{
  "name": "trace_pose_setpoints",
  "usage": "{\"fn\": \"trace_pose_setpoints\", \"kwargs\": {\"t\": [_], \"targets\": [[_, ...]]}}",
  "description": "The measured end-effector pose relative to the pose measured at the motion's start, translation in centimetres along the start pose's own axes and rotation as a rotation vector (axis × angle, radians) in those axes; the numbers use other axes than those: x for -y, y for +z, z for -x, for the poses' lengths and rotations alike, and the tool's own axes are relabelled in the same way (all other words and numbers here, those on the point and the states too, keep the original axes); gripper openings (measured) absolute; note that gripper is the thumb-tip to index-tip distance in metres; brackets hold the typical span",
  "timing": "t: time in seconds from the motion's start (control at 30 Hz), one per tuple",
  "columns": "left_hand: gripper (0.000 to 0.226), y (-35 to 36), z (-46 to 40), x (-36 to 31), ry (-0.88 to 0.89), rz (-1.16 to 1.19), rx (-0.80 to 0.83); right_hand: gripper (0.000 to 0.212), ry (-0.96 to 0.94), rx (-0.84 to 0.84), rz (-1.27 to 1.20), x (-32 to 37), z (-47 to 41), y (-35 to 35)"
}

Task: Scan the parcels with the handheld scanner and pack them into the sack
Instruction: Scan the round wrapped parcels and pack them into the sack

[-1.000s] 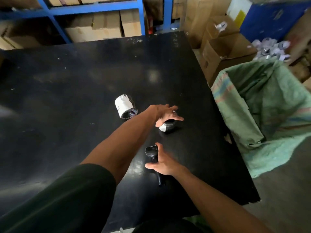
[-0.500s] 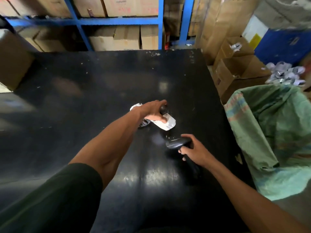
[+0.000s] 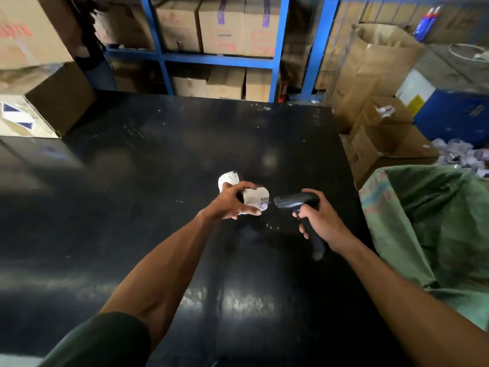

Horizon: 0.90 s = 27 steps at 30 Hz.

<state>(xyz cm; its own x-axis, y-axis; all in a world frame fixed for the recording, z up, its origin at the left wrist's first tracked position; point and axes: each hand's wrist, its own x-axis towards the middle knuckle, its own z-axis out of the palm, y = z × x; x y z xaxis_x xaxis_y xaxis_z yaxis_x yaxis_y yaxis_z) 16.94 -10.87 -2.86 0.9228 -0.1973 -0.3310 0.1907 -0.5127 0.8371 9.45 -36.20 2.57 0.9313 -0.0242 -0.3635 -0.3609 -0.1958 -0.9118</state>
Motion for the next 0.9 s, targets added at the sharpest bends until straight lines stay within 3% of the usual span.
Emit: {"fn": "trace_pose_setpoints", "kwargs": {"t": [0.13, 0.37, 0.57, 0.9], "targets": [[0.063, 1.2, 0.5, 0.5, 0.063, 0.02, -0.16, 0.043, -0.066, 0.043, 0.007, 1.2, 0.0, 0.7], [0.057, 1.6, 2.0, -0.2, 0.072, 0.327, -0.13, 0.029, -0.19, 0.008, 0.07, 2.5, 0.7, 0.9], [0.059, 2.0, 2.7, 1.0, 0.059, 0.322, -0.138, 0.032, -0.253, -0.066, 0.198, 1.5, 0.4, 1.5], [0.059, 2.0, 2.7, 1.0, 0.058, 0.277, -0.139, 0.037, -0.241, -0.026, 0.32, 0.6, 0.5, 1.1]]}}
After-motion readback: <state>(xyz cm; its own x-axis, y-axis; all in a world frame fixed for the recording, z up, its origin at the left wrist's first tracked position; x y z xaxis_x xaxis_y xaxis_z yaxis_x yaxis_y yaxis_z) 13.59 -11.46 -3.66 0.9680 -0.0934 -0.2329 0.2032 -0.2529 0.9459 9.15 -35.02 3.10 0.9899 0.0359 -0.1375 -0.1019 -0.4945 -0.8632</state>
